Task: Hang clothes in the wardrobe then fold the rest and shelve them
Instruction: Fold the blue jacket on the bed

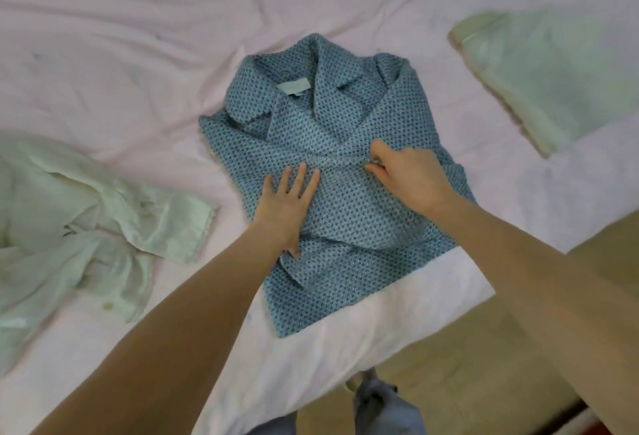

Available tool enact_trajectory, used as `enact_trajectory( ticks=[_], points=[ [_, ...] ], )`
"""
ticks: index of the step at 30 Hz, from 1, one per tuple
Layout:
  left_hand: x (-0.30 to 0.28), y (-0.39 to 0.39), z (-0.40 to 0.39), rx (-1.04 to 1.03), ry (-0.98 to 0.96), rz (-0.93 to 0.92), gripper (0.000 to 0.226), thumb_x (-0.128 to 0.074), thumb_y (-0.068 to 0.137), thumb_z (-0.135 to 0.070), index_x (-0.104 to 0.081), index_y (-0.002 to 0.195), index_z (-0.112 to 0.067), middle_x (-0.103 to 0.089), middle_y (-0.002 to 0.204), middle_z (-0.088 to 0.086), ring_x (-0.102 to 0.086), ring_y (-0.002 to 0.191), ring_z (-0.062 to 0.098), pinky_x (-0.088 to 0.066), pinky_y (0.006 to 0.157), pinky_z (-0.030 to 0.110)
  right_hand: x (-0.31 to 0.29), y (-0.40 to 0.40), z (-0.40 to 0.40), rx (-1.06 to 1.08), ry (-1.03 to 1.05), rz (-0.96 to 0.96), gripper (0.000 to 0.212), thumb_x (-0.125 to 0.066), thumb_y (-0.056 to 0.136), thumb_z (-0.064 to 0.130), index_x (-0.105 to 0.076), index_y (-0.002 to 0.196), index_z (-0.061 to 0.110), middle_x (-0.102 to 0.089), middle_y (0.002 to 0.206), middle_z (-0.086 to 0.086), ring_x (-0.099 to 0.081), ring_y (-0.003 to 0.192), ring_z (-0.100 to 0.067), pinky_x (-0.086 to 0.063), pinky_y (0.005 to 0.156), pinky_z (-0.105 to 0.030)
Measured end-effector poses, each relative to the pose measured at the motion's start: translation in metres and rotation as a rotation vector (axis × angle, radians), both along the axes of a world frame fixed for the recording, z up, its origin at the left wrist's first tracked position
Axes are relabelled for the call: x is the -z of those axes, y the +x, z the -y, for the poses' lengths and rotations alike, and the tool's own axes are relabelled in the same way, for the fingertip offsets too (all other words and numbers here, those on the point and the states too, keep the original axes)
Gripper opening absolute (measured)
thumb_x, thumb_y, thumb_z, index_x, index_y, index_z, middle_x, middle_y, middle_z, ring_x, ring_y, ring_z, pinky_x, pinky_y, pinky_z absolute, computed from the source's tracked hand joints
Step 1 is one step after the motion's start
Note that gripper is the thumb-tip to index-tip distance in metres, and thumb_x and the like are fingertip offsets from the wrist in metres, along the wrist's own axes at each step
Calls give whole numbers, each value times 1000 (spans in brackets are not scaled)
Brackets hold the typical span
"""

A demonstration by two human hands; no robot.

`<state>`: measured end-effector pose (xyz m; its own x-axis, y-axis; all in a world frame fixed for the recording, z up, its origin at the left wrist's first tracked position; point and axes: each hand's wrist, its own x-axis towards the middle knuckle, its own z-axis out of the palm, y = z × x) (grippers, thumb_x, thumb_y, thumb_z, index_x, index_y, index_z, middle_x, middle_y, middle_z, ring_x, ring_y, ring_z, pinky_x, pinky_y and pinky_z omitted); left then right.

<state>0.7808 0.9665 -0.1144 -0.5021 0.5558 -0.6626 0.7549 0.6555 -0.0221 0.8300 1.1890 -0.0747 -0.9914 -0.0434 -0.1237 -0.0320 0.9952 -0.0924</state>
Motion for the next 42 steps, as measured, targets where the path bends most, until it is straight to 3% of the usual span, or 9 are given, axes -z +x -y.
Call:
enact_trajectory(
  ticks=[3,7,12,18,22,27,34,38,42],
  points=[
    [-1,1,0,-39,-9,-44,154,-83,55,-62,34,144,-16,31,155,12,14,146,35,-4,117,56,8,2,-16,86,-3,-61,25,-53,98,31,-52,101,6,-59,62,-11,-46,47,-26,-34,44,-30],
    [-15,25,8,-345,144,-77,136,-80,67,-52,19,151,-15,17,158,16,5,147,34,-10,119,50,29,29,-42,61,-95,187,44,-40,97,52,-54,110,12,-62,100,-9,-57,95,-29,-42,85,-39],
    [-33,74,4,-1360,637,-107,63,-73,81,-23,-38,127,1,-45,128,22,-46,118,38,-41,96,43,19,47,-78,-18,-236,295,35,-46,97,44,-56,91,12,-58,90,-7,-53,90,-26,-32,80,-32],
    [-41,73,-16,-1567,445,18,50,-70,84,-23,-46,122,-1,-58,121,22,-57,110,38,-46,87,40,0,34,-80,-21,-267,160,21,-45,100,27,-45,85,13,-49,66,-3,-43,56,-23,-32,51,-34],
    [-50,80,-8,-1560,239,341,24,-78,78,-11,-55,78,-3,-58,87,16,-58,78,30,-54,80,39,-4,22,-85,19,-428,90,27,-47,100,26,-39,77,15,-36,60,8,-36,53,-11,-24,53,-34],
    [-57,92,3,-1374,97,277,35,-79,74,-19,-54,92,-2,-59,97,15,-55,81,28,-50,65,35,12,32,-91,5,-119,209,21,-48,98,28,-51,107,10,-60,100,-12,-55,91,-31,-39,67,-36],
    [-36,81,-34,-519,657,-535,53,-49,93,-33,-42,140,-9,-43,142,15,-38,131,37,-30,107,49,43,57,-79,-311,-42,-66,61,-35,100,48,-27,151,15,-20,158,-11,-16,147,-27,-14,119,-44],
    [-3,61,-34,-375,107,-93,78,-2,88,-72,18,151,-30,16,160,-1,15,147,30,10,119,47,80,72,-95,-333,59,170,59,-22,100,49,-20,153,23,-21,159,-2,-19,147,-23,-10,118,-45],
    [-1,45,-42,-495,68,-32,82,-3,87,-75,5,154,-29,5,162,0,1,148,34,5,118,48,79,69,-93,-259,56,222,57,-20,99,44,-31,150,19,-30,155,-4,-29,143,-24,-9,117,-43]
  ],
)
